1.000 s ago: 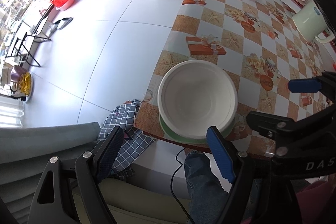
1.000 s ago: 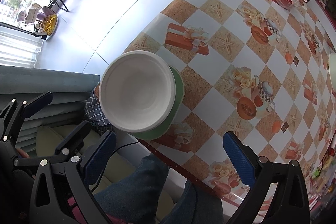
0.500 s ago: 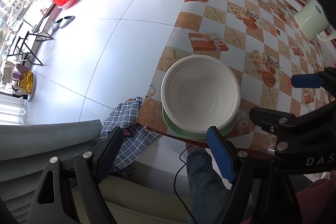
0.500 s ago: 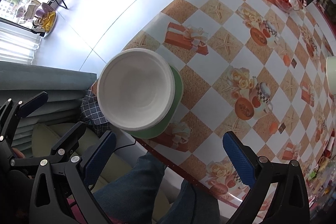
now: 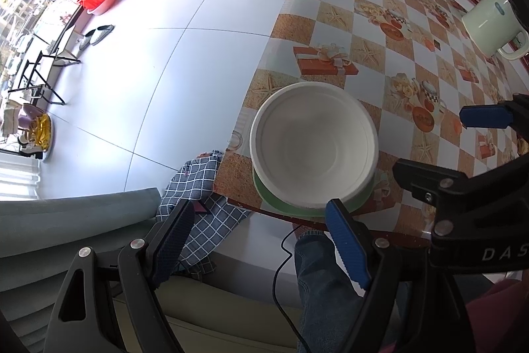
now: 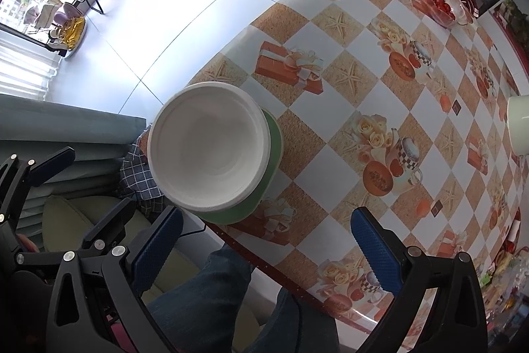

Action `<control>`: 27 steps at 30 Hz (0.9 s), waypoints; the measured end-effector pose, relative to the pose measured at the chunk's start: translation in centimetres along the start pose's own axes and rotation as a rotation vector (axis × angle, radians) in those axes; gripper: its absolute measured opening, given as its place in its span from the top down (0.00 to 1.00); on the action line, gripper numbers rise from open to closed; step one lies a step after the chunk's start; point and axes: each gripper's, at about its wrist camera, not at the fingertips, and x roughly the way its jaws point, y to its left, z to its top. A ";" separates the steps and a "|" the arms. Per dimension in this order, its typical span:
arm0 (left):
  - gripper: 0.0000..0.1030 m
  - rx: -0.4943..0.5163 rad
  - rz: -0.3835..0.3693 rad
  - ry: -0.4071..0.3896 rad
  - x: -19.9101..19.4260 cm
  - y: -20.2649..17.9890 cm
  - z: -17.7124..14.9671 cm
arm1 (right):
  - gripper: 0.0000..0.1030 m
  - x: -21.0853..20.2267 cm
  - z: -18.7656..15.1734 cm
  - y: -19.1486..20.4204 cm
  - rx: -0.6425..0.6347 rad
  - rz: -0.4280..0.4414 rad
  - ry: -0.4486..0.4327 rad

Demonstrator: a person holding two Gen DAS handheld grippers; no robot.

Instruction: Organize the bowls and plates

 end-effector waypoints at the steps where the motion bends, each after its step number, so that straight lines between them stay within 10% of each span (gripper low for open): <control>1: 0.19 0.001 0.000 0.002 0.0 0.0 0.0 | 0.01 0.1 0.0 0.0 0.001 0.001 0.003; 27: 0.19 0.033 0.013 0.016 0.8 -0.6 0.9 | 0.01 0.8 0.4 -0.9 0.011 0.019 0.021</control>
